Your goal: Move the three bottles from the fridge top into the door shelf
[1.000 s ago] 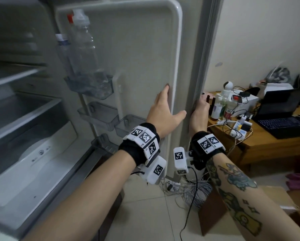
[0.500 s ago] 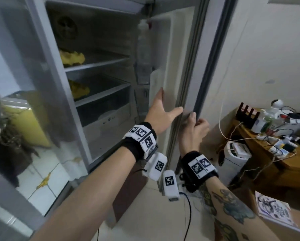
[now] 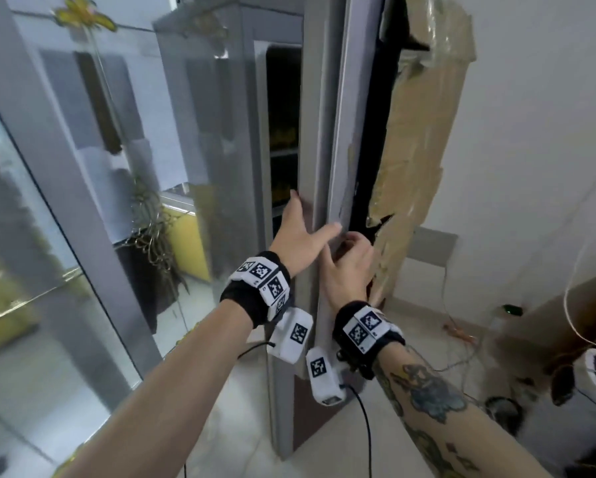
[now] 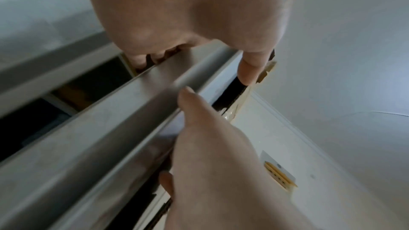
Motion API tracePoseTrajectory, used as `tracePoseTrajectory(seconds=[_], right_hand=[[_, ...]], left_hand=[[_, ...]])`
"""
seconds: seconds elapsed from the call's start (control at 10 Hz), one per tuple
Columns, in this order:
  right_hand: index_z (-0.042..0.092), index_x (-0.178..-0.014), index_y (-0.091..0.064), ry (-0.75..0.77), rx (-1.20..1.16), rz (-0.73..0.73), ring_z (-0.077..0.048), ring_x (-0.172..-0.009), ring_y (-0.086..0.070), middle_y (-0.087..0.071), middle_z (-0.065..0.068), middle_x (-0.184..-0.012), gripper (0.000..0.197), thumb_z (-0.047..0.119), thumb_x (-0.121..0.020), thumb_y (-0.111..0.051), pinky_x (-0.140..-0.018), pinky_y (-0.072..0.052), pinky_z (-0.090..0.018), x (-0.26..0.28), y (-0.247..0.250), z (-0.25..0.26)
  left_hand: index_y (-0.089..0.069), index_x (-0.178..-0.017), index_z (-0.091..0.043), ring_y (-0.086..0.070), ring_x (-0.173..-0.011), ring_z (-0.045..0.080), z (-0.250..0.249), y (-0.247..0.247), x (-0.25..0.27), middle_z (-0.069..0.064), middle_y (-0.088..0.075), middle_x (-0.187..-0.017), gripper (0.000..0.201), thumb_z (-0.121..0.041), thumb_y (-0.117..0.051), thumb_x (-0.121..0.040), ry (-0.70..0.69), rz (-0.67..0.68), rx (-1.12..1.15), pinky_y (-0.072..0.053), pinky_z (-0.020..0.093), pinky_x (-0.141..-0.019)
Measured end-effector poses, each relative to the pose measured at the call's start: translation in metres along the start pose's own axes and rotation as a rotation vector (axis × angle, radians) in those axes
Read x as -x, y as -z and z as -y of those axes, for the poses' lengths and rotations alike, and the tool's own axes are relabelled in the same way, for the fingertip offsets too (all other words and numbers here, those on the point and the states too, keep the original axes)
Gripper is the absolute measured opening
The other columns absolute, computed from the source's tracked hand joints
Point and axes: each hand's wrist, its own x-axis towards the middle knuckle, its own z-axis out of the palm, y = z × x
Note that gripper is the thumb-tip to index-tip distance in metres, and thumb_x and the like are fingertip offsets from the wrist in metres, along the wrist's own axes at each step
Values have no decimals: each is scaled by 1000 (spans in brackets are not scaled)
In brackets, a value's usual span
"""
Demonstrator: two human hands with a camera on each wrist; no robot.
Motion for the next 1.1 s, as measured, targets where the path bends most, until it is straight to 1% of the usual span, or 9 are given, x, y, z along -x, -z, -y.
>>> tracePoseTrajectory(seconds=[0.1,0.2,0.3,0.4,0.6,0.7,0.9,1.0,1.1], right_hand=[[2,-124,-47,28,-12,85,-30,-112,-47,-46,-12,-119,45,25,-87,-59,-99,-42,-40,-6,-32,-2],[4,-127,-45,57,-75,156,-26,-112,-46,-37,0,-114,45,21,-87,-58,-100,-43,-36,-15,-59,1],[4,-130,-44,74,-111,239,-24,-115,-47,-41,-6,-121,48,19,-87,-59,-102,-43,-34,-24,-82,2],[3,-125,-46,71,-132,244,-30,-114,-49,-43,-12,-123,50,18,-80,-60,-101,-45,-43,-32,-96,-1],[-4,-109,-50,121,-126,141,-31,-102,-44,-45,-13,-110,44,24,-76,-56,-89,-42,-34,-33,-109,-4],[-8,-106,-51,122,-132,102,-34,-101,-44,-49,-23,-110,52,33,-73,-47,-88,-40,-38,-31,-114,-3],[-4,-118,-46,115,-65,253,-24,-108,-40,-44,-18,-120,57,26,-72,-62,-97,-40,-35,-31,-103,-10],[1,-130,-42,132,-41,390,-18,-117,-39,-40,-13,-129,63,11,-74,-68,-103,-33,-22,-26,-83,0],[13,-138,-41,113,-89,469,-12,-126,-44,-42,-1,-135,60,18,-84,-65,-110,-36,-28,-22,-50,7]], left_hand=[[8,-154,-18,-3,-147,8,12,12,-8,-7,10,-161,98,-45,-59,-87,25,-59,-54,-6,21,-105],[4,-154,-15,0,-147,7,22,27,-22,-8,14,-160,95,-44,-58,-88,31,-104,-99,-4,20,-106],[0,-154,-14,-1,-147,8,28,41,-38,-8,9,-161,93,-46,-57,-88,66,-124,-132,-4,20,-105],[-5,-155,-12,-5,-146,7,32,50,-48,-8,4,-161,91,-47,-56,-89,65,-142,-197,-5,18,-105],[-9,-155,-15,-8,-145,3,46,53,-51,-11,-1,-161,88,-42,-60,-88,17,-177,-234,-7,18,-109],[-12,-154,-17,-11,-144,3,48,52,-51,-12,-5,-160,85,-39,-61,-88,15,-204,-230,-9,19,-110],[-16,-153,-20,-16,-144,4,54,57,-51,-11,-10,-160,84,-40,-62,-86,8,-199,-205,-14,25,-115],[-19,-152,-21,-23,-142,7,50,58,-48,-6,-18,-159,87,-47,-61,-81,45,-174,-170,-23,38,-117],[-25,-150,-23,-34,-135,4,59,65,-23,-9,-32,-152,75,-42,-59,-85,13,-187,-187,-30,34,-113]])
